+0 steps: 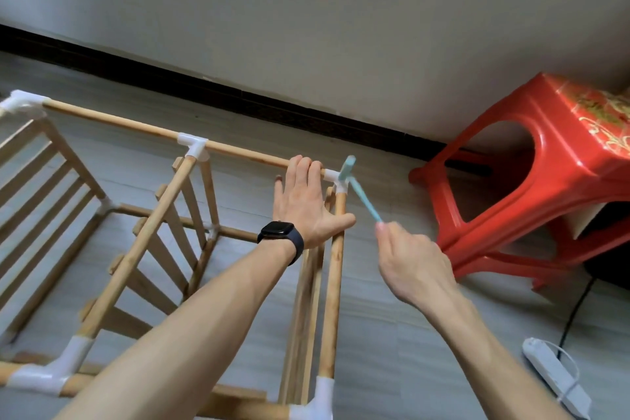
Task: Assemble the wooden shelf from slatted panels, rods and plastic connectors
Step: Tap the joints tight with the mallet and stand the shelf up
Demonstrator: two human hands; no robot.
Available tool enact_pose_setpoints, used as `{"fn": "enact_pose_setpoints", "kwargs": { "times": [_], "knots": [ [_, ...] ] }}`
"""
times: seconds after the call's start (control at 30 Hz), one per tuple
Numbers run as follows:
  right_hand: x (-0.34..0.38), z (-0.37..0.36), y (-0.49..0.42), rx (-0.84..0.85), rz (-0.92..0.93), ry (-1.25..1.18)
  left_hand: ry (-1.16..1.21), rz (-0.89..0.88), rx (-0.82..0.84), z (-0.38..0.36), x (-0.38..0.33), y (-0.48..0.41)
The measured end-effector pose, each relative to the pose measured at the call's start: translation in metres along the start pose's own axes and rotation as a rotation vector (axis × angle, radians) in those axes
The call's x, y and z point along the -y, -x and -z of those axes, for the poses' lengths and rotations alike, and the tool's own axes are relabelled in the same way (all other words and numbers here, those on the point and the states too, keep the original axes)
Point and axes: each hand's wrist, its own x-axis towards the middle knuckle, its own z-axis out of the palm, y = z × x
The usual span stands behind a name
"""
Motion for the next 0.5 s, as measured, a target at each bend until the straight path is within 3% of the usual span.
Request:
{"fn": "enact_pose_setpoints", "kwargs": {
  "times": [0.03,0.13,0.27,0.33,0.37,0.43,0.5],
  "knots": [
    [-0.0051,-0.0049,0.0000,0.047,-0.045,0.046,0.003,0.001,-0.001,-0.0003,-0.0007,0.0002],
    [-0.0040,-0.0068,0.0044,-0.252,0.061,-0.151,0.014,0.008,-0.018,-0.0002,-0.0014,0.0000],
    [-0.0035,-0.0117,0.0024,-0.053,-0.056,-0.009,0.005,-0.002,-0.008,0.0000,-0.0004,0.0003],
    [-0.0036,-0.0070,0.0049,-0.231,0.000,-0.157,0.015,-0.004,-0.003,-0.0011,-0.0006,-0.0001],
    [-0.0021,-0.0059,0.0026,-0.244,0.016,-0.172,0.015,0.000,-0.006,-0.0008,0.0000,-0.0002],
    [-0.0014,-0.0075,0.0002,-0.063,-0.085,-0.102,0.013,-0.004,0.014,0.0011,-0.0014,0.0008],
    [-0.0070,-0.0060,-0.0023,-0.023,-0.173,-0.044,0.011,-0.007,0.035,0.0023,-0.0022,0.0012]
  ]
}}
